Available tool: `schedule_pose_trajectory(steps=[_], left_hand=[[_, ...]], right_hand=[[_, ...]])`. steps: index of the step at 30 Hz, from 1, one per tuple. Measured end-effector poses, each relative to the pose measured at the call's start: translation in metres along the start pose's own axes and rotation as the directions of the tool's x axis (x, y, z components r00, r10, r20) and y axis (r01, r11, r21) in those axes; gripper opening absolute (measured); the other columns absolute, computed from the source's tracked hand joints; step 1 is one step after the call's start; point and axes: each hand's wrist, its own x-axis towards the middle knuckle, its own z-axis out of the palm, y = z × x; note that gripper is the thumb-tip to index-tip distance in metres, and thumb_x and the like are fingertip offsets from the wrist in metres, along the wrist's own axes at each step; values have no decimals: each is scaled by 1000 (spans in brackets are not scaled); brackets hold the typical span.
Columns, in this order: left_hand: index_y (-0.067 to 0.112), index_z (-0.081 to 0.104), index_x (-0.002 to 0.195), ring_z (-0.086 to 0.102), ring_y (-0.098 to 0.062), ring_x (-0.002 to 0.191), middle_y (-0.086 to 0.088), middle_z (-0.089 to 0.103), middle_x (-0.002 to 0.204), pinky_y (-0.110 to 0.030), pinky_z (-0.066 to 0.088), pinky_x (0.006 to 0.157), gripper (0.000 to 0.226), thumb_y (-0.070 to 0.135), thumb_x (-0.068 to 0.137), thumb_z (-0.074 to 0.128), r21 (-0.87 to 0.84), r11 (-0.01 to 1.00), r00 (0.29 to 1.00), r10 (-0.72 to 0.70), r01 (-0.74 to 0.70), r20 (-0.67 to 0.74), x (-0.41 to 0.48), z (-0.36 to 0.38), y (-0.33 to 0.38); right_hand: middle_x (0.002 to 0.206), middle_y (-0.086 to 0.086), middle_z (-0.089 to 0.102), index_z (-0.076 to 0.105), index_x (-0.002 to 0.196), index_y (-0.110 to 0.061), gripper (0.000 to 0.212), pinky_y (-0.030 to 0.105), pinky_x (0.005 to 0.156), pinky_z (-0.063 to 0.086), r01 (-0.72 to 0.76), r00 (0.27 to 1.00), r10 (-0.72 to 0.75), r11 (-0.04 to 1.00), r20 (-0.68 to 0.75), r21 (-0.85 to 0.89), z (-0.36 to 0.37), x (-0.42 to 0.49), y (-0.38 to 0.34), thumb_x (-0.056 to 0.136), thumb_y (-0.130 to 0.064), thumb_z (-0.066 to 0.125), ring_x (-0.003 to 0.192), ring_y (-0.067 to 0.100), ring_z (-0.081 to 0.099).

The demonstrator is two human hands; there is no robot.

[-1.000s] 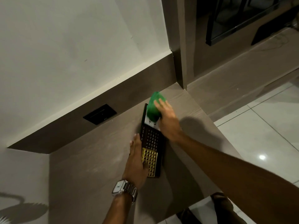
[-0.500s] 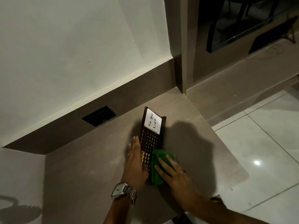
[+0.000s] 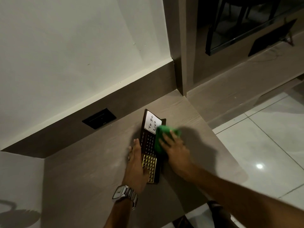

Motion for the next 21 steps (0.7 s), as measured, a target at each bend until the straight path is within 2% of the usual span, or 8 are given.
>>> schedule_pose_trajectory(steps=[3, 5, 7, 10, 14, 17, 19, 21], left_hand=[[29, -17, 146, -3, -23, 151, 4, -8, 163, -53, 20, 120, 105, -5, 83, 59, -21, 1000, 1000, -12, 12, -6, 0, -2, 1], [31, -18, 146, -7, -22, 150, 3, -7, 163, -55, 17, 120, 104, -3, 84, 60, -18, 1000, 1000, -19, 19, 9, 1, -2, 0], [30, -16, 147, -9, -23, 150, 3, -6, 163, -54, 13, 120, 104, 0, 85, 61, -13, 1000, 1000, -13, 13, 14, 2, -3, -1], [33, -17, 146, -11, -24, 149, 2, -6, 163, -49, 11, 118, 105, 1, 85, 61, -10, 1000, 1000, 8, -8, 6, 1, -3, -3], [36, -23, 142, -21, -25, 146, 3, -16, 161, -50, -1, 117, 104, 11, 87, 62, 22, 999, 999, 35, -35, 4, 1, -8, -5], [27, -16, 148, -19, -28, 147, 0, -17, 161, -54, -2, 119, 99, 30, 88, 62, 117, 990, 991, 90, -78, -98, 4, -11, 4], [20, -7, 152, -15, -25, 148, -2, -10, 162, -50, 0, 120, 93, 44, 89, 57, 204, 970, 967, 171, -132, -187, 12, -7, 23], [24, -3, 152, -12, -21, 149, 0, -5, 162, -46, 1, 119, 86, 56, 89, 46, 280, 940, 938, 262, -194, -228, 24, 5, 48]], right_hand=[[161, 0, 8, 22, 150, -26, 70, 54, 111, 27, 55, 993, -56, 998, 101, 6, 22, -51, -31, 90, -13, 57, 146, 30, -3], [157, -1, 27, 40, 143, -28, 66, 54, 99, 43, 174, 970, -173, 985, 168, 9, 24, -83, -40, 83, -21, 68, 144, 32, 17], [138, -9, 54, 63, 123, -37, 60, 40, 79, 58, 300, 933, -294, 954, 209, 3, 15, -103, -45, 66, -37, 82, 130, 25, 47], [122, -21, 64, 68, 110, -46, 61, 28, 72, 58, 345, 933, -345, 938, 101, 21, 2, -109, -39, 52, -45, 85, 116, 13, 60], [134, -12, 58, 61, 127, -30, 74, 42, 88, 54, 238, 969, -208, 929, -134, 282, -18, -95, -14, 58, -6, 71, 127, 18, 51], [144, -12, 47, 50, 138, -27, 74, 45, 106, 39, 137, 975, -60, 918, -212, 372, -35, -81, 9, 68, -2, 52, 137, 17, 37], [145, -8, 45, 48, 140, -26, 74, 48, 109, 34, 89, 963, 19, 919, -269, 384, -49, -67, 29, 70, -2, 51, 138, 20, 35], [145, -2, 46, 48, 140, -23, 71, 51, 109, 33, 29, 947, 100, 919, -304, 392, -61, -51, 52, 74, 3, 54, 137, 26, 36]])
